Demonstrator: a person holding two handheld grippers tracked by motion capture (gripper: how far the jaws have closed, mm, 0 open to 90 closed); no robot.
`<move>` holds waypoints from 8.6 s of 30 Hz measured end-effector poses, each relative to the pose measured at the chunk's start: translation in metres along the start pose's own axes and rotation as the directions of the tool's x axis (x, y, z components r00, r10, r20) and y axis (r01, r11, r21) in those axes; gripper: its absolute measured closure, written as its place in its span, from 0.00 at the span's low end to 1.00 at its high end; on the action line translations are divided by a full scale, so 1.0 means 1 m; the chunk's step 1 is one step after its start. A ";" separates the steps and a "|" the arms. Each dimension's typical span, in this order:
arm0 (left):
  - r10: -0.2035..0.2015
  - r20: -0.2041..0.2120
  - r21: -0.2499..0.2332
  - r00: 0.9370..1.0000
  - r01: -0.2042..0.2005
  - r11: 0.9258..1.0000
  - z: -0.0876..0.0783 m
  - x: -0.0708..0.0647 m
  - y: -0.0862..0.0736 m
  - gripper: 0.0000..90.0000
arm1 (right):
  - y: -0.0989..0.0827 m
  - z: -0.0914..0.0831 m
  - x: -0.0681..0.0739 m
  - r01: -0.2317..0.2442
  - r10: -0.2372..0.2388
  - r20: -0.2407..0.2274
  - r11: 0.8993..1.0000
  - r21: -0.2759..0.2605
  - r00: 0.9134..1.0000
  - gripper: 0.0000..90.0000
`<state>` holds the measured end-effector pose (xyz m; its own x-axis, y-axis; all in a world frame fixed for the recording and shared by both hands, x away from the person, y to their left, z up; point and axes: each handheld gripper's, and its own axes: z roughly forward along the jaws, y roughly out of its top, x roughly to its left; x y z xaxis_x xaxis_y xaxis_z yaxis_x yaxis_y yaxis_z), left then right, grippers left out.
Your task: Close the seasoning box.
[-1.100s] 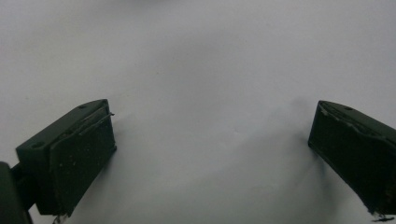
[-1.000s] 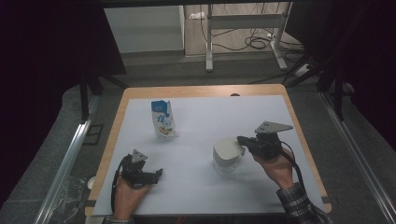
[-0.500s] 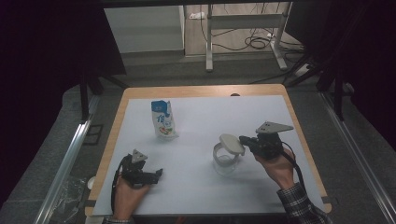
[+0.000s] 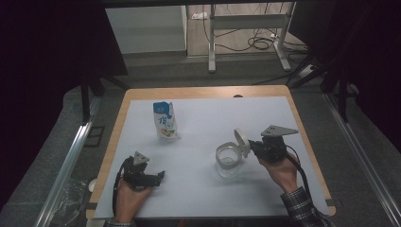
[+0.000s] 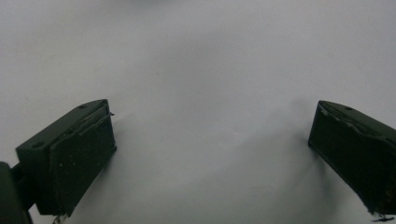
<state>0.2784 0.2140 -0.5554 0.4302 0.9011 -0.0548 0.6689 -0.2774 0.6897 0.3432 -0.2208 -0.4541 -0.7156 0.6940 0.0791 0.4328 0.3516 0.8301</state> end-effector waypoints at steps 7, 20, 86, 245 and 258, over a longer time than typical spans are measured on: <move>0.004 0.000 0.003 1.000 -0.004 1.000 0.000 0.000 0.000 0.00 | -0.008 0.000 -0.004 -0.009 0.009 0.021 1.000 -0.002 1.000 0.99; 0.000 0.001 0.006 1.000 0.000 1.000 0.000 0.000 0.000 0.00 | -0.016 -0.009 -0.008 -0.015 0.016 0.047 1.000 -0.022 0.999 0.95; 0.072 0.138 -0.155 0.988 -0.050 0.987 -0.016 0.017 0.021 0.10 | -0.097 -0.011 -0.017 -0.005 -0.027 0.191 0.986 0.167 0.981 0.25; 0.422 0.364 -0.269 0.830 -0.340 0.901 -0.050 -0.005 0.143 1.00 | -0.097 -0.010 -0.016 0.001 -0.034 0.193 0.986 0.166 0.981 0.24; 0.447 0.384 -0.253 0.808 -0.373 0.893 -0.053 -0.026 0.138 1.00 | -0.097 -0.012 -0.012 0.015 -0.049 0.222 0.988 0.155 0.974 0.25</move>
<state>0.3274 0.1702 -0.4204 0.8792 0.4763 -0.0134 0.2833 -0.4998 0.8185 0.3032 -0.2710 -0.5291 -0.5965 0.7979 -0.0864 0.5017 0.4547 0.7359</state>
